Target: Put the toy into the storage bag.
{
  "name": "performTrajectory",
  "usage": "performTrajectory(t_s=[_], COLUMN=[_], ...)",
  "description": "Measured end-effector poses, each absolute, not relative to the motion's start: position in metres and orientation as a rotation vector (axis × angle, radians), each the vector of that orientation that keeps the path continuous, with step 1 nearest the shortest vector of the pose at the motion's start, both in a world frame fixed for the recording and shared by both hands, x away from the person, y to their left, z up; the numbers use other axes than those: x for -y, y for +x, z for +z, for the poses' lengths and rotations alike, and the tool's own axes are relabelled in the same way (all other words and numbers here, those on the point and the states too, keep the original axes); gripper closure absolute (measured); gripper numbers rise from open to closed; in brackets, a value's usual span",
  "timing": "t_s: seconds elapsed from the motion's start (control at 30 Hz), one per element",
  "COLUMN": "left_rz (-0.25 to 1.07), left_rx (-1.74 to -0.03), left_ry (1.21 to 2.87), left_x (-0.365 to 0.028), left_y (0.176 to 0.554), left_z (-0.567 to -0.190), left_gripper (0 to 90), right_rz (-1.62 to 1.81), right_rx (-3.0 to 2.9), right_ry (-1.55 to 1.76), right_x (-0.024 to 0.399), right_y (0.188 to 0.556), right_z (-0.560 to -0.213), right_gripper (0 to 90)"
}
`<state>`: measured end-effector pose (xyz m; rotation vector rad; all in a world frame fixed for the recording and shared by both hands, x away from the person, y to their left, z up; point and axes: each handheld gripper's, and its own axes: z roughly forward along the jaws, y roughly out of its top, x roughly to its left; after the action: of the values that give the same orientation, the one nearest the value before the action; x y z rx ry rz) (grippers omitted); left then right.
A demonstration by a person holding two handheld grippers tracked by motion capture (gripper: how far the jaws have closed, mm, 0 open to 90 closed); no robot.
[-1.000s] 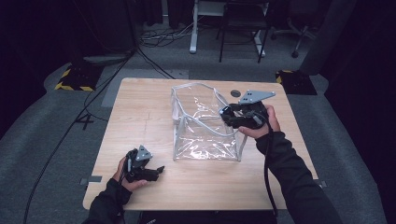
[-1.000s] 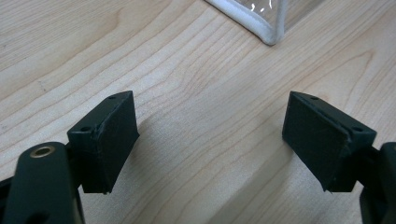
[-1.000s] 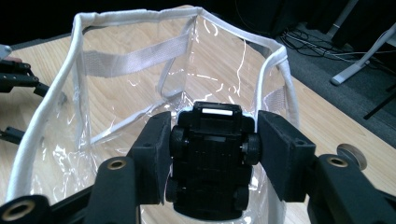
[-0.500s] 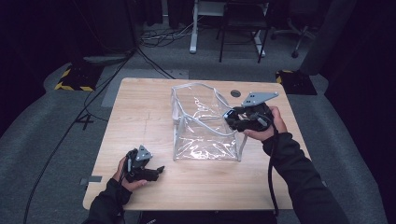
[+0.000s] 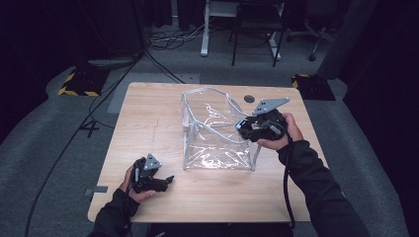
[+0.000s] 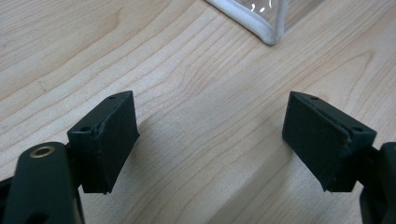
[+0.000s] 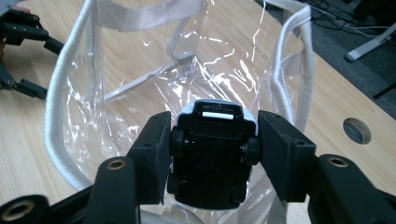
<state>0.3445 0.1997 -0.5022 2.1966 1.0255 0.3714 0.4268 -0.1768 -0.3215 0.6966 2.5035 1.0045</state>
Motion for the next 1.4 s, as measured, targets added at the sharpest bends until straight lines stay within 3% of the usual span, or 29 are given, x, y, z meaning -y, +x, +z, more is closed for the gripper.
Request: performTrajectory(t_s=[1.4], left_rz=[0.374], left_rx=[-1.022], left_ry=[2.199], left_x=[-0.2], left_y=[0.345], left_z=[-0.502], left_gripper=[18.2], right_rz=[0.755], right_rx=[-2.689], right_ry=[0.75], right_x=[0.158], right_y=[0.45], right_z=[-0.315], right_gripper=[47.7])
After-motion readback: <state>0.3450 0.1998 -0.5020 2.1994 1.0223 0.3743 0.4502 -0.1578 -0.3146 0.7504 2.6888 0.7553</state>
